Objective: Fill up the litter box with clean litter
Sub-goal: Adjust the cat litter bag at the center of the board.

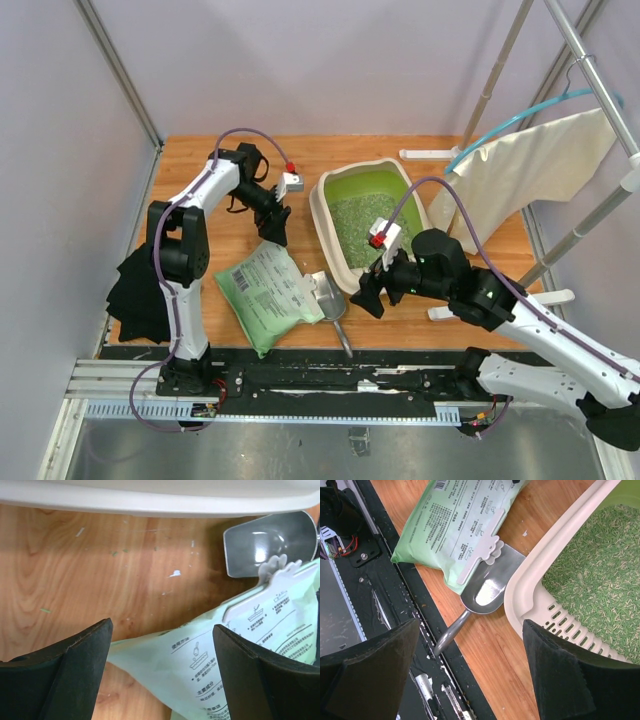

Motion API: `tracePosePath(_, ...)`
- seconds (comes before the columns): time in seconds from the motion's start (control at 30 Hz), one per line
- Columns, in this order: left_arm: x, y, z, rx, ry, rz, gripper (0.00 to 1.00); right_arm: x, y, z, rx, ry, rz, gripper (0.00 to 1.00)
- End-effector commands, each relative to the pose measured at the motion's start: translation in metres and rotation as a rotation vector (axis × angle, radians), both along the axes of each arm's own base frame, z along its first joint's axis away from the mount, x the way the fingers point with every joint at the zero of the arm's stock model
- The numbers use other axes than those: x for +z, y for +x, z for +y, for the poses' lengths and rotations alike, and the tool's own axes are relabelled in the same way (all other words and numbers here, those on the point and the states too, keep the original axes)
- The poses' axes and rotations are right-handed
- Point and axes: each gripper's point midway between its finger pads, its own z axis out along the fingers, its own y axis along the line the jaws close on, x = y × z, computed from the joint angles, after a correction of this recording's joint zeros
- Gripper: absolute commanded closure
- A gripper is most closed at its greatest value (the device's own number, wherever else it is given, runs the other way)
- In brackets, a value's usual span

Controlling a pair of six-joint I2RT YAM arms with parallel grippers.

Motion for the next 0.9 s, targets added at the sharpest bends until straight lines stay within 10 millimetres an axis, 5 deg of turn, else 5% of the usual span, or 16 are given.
tracePosePath(0.0,-0.004,-0.028,-0.006,-0.063,-0.053,0.092,0.15,0.003,0.005,0.001,0.001,-0.025,-0.023,0.15)
tracePosePath(0.3,-0.041,-0.046,-0.002,-0.040,0.043,0.162,0.15,0.003,0.005,0.002,0.014,-0.036,-0.034,0.15)
tracePosePath(0.63,-0.044,-0.031,0.012,-0.006,0.108,0.123,0.10,-0.007,-0.002,-0.004,-0.002,-0.028,0.013,0.14)
tracePosePath(0.87,-0.038,-0.056,0.027,0.054,0.096,0.151,0.20,-0.028,-0.012,0.007,0.043,-0.039,0.109,0.14)
